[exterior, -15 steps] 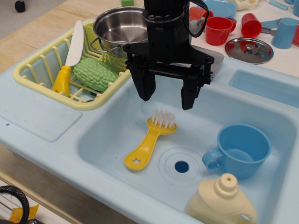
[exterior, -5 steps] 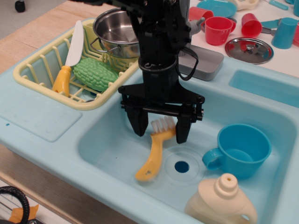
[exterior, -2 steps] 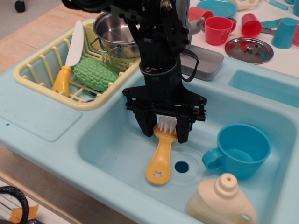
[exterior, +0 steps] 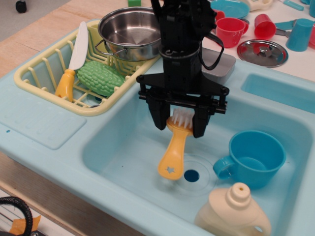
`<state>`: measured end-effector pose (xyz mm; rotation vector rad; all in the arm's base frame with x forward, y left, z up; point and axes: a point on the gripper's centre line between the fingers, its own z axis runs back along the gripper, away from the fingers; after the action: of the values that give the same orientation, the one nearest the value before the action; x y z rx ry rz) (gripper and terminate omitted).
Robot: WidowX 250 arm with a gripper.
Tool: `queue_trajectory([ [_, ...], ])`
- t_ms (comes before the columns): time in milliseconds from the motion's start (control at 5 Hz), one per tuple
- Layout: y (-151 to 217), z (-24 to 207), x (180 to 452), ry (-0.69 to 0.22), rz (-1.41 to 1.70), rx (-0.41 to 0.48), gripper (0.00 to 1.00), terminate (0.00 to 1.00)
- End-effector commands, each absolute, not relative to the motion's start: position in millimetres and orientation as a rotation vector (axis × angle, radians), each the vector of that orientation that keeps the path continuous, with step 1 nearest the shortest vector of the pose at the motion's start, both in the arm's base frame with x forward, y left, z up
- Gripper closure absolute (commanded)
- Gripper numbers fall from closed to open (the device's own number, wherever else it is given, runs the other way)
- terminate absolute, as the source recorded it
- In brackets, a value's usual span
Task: Put brush into pot or pan
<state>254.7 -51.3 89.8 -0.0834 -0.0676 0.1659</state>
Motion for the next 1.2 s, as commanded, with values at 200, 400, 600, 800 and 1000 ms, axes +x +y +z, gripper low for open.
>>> queue_trajectory([
  [200,-33.4,145.8,255.4,-0.209,0.248,-0.058,1.0,0.0],
  [400,-13.1,172.7,260.8,-0.227,0.26,-0.02,1.0,0.0],
  [600,7.1,197.6,265.6,-0.272,0.248,0.01,1.0,0.0],
  [800,25.4,212.6,279.2,-0.308,0.24,0.007,1.0,0.0],
  [1000,51.8,220.2,298.8,-0.326,0.207,-0.023,1.0,0.0],
])
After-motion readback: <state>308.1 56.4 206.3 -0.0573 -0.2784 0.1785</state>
